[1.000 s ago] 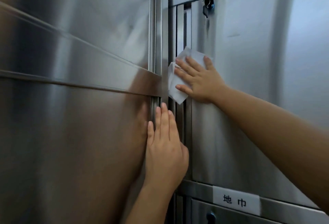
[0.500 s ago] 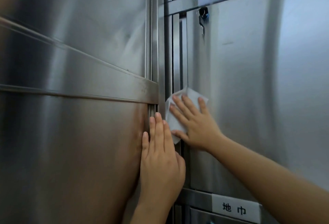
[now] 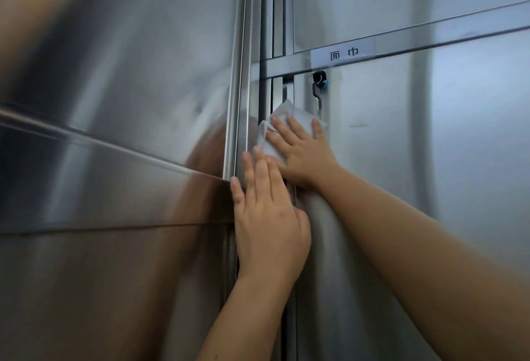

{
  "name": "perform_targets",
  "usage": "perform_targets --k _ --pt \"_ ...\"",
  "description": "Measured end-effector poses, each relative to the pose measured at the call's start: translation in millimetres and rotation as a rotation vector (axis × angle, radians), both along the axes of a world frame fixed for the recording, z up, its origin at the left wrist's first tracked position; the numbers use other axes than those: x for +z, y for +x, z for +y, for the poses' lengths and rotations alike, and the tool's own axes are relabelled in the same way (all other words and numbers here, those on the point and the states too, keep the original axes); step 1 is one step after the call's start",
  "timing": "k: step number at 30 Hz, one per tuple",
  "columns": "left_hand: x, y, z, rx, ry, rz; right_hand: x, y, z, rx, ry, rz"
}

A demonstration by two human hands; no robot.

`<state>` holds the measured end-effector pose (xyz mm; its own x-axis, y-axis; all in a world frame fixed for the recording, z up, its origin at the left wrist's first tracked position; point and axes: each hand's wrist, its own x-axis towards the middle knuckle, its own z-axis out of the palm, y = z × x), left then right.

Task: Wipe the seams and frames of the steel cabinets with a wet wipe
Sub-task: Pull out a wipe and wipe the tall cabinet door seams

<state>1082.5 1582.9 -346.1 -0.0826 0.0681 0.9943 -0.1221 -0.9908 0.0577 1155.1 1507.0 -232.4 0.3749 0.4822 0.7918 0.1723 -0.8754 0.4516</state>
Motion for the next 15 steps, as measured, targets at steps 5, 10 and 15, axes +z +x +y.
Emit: perform_targets --k 5,10,15 --pt "-3 0 4 -0.043 -0.033 -0.044 39 2 11 0.033 0.092 0.006" --pt "-7 4 14 -0.076 -0.005 -0.030 70 3 19 0.147 0.186 0.110" --pt "-11 -2 14 -0.112 -0.019 -0.023 53 -5 18 0.083 0.166 0.071"
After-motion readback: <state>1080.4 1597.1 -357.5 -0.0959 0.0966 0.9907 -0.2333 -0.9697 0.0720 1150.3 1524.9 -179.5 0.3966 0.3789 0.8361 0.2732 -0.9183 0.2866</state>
